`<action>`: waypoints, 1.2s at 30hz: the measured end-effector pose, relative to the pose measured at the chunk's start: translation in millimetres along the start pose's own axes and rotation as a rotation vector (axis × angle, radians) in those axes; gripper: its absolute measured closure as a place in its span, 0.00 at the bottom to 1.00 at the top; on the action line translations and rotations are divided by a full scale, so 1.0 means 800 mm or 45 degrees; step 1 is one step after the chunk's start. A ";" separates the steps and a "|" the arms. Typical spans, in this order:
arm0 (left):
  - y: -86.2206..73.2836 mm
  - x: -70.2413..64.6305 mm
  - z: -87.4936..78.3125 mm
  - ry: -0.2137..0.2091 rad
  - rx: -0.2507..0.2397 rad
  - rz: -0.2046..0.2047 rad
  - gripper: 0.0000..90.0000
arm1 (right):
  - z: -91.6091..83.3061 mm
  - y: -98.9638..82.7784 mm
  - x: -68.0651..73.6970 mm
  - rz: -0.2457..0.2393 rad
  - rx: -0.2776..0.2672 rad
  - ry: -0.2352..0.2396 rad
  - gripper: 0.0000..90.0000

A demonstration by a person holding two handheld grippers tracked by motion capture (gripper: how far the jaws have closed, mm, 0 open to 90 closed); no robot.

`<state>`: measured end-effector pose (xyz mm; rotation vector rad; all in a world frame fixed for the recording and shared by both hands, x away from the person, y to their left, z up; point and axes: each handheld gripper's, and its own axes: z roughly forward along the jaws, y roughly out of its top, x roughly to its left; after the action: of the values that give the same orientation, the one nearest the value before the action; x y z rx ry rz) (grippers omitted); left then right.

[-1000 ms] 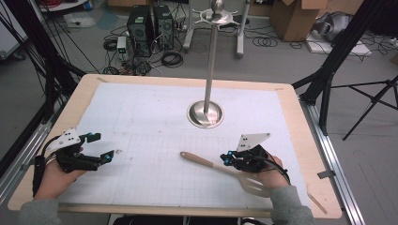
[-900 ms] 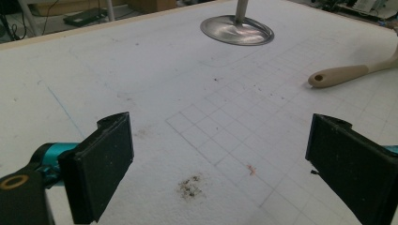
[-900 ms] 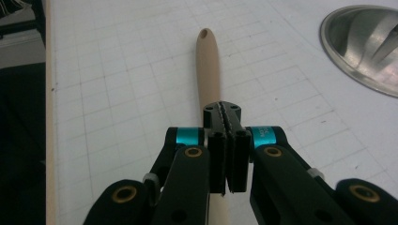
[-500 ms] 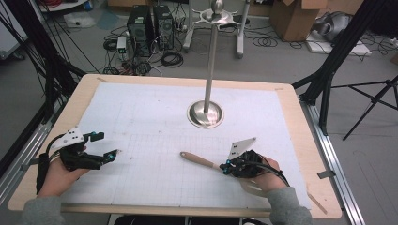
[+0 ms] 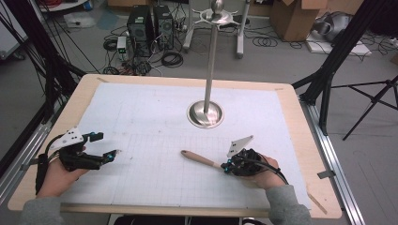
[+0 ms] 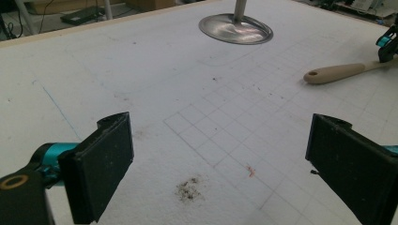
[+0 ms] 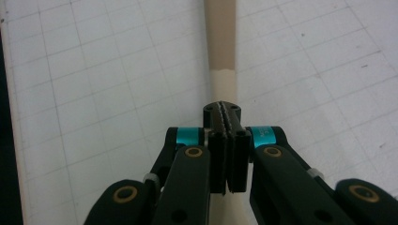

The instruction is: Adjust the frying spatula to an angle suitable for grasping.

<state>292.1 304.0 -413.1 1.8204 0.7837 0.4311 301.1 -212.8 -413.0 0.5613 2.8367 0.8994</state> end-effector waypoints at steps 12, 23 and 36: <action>0.000 0.000 0.000 0.003 -0.001 -0.004 0.09 | -0.010 0.001 0.000 0.006 -0.068 0.010 1.00; 0.001 0.002 -0.001 -0.016 -0.025 -0.013 0.09 | -0.020 -0.002 -0.002 0.049 -0.161 -0.025 0.57; 0.001 0.004 0.001 -0.019 -0.025 -0.019 0.09 | -0.037 -0.021 -0.009 0.136 -0.218 -0.040 0.17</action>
<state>294.7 305.3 -413.1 1.7968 0.7798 0.4139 296.2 -244.1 -398.1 0.7026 2.6892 1.1279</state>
